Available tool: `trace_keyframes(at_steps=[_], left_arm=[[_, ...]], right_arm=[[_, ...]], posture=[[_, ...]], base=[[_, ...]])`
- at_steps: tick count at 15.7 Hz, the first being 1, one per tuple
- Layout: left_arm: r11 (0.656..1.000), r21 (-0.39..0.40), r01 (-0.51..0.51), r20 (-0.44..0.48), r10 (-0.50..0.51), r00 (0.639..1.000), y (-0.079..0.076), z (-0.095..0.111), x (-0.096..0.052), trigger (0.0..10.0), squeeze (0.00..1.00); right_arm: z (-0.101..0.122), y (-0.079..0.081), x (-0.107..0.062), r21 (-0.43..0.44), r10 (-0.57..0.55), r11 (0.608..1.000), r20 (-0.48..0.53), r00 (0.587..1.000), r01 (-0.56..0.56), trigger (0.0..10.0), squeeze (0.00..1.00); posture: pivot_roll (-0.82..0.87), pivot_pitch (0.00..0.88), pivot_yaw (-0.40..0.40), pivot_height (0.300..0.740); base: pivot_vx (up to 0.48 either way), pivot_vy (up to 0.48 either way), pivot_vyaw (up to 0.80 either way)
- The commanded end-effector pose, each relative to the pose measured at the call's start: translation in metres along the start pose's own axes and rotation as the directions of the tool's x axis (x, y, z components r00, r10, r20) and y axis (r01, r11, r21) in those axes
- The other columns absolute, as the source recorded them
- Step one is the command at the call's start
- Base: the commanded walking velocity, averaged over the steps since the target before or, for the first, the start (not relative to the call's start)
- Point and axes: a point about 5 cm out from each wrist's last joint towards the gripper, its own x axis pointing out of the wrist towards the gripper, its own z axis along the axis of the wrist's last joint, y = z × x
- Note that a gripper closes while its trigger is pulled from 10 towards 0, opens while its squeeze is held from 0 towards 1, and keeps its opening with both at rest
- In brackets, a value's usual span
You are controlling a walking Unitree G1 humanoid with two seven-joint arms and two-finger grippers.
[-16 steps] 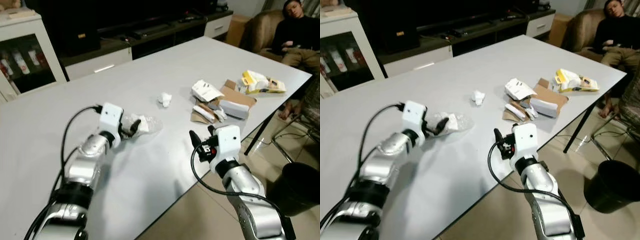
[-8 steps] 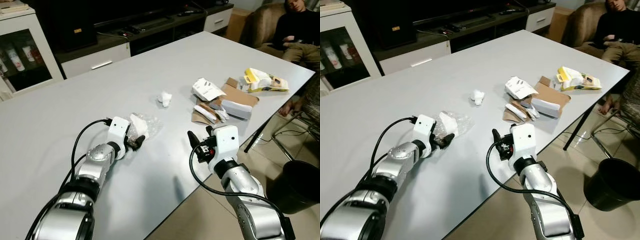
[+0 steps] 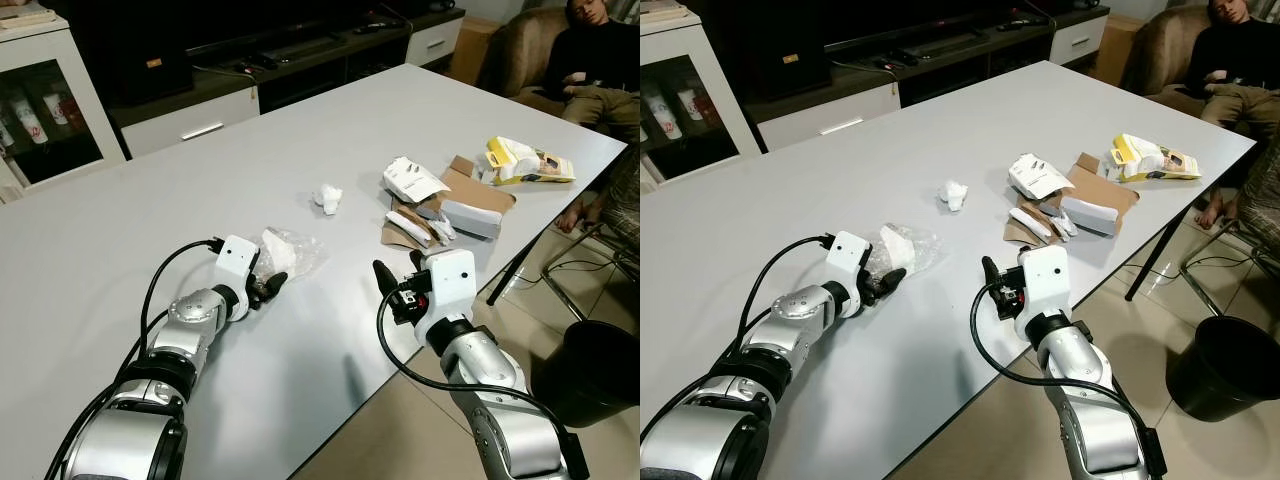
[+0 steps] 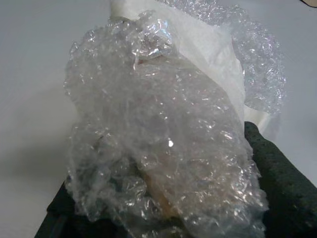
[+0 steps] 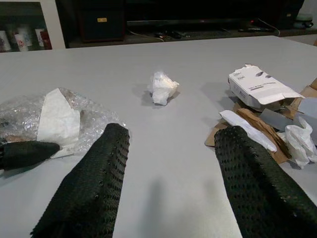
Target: Picking trash to rubbish bin
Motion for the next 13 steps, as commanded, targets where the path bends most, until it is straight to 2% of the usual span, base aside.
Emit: trace_keyframes(at_steps=[1,7,10,13], left_arm=[[1.0,-0.014,0.02,-0.091,-0.021,0.996,-0.002,-0.021,-0.004,0.0,0.0],[0.999,-0.03,0.022,-0.053,-0.023,0.998,-0.003,-0.021,-0.005,0.0,0.0],[0.998,-0.055,-0.004,0.008,0.004,1.0,0.0,-0.014,-0.005,0.0,0.0],[0.993,-0.115,-0.011,0.161,0.03,0.987,0.001,0.006,-0.008,0.0,0.0]], right_arm=[[0.0,-0.001,0.002,-0.003,-0.005,1.0,-0.005,1.0,0.005,10.0,0.0],[0.0,-0.001,0.003,0.0,-0.009,1.0,-0.004,1.0,0.009,10.0,0.0],[-0.001,-0.001,0.003,0.001,-0.013,1.0,-0.003,1.0,0.013,10.0,0.0],[-0.001,-0.003,0.001,0.006,-0.029,1.0,-0.002,1.0,0.029,10.0,0.0]], posture=[[-0.04,0.0,0.006,0.74],[-0.04,0.0,0.008,0.74],[-0.04,0.0,0.018,0.74],[-0.04,0.0,0.022,0.74]], base=[[0.0,0.0,0.0],[0.0,0.0,0.0],[0.0,0.0,0.0],[0.0,0.0,0.0]])
